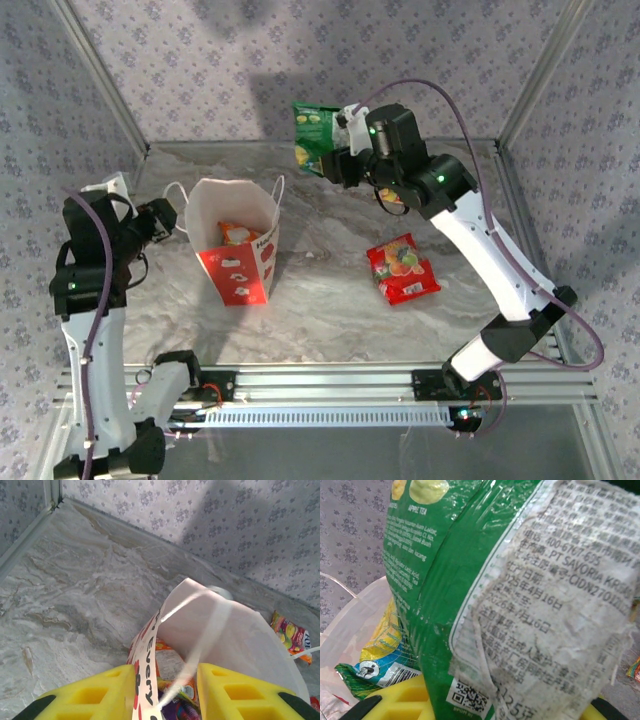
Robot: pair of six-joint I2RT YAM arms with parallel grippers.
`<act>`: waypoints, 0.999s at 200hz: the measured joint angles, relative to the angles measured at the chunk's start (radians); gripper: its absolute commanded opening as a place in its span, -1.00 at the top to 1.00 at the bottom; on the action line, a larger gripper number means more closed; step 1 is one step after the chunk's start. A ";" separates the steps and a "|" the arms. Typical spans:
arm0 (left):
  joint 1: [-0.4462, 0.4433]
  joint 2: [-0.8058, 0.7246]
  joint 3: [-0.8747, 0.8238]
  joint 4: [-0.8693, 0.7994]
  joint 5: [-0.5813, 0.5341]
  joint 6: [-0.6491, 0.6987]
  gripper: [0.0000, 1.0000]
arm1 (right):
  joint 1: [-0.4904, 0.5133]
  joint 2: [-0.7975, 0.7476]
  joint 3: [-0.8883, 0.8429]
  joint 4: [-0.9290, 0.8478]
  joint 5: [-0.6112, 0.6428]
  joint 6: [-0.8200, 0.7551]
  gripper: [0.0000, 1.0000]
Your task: Place the snacks into the paper bag
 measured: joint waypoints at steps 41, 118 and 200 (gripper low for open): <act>0.000 -0.009 0.026 -0.011 -0.003 0.001 0.21 | 0.024 0.000 0.001 0.002 0.000 -0.014 0.39; 0.000 0.095 0.041 -0.005 0.019 0.021 0.25 | 0.080 -0.004 0.049 0.028 0.015 -0.051 0.40; 0.000 0.109 0.038 0.032 0.027 0.053 0.79 | 0.165 0.049 0.106 0.108 -0.038 -0.051 0.39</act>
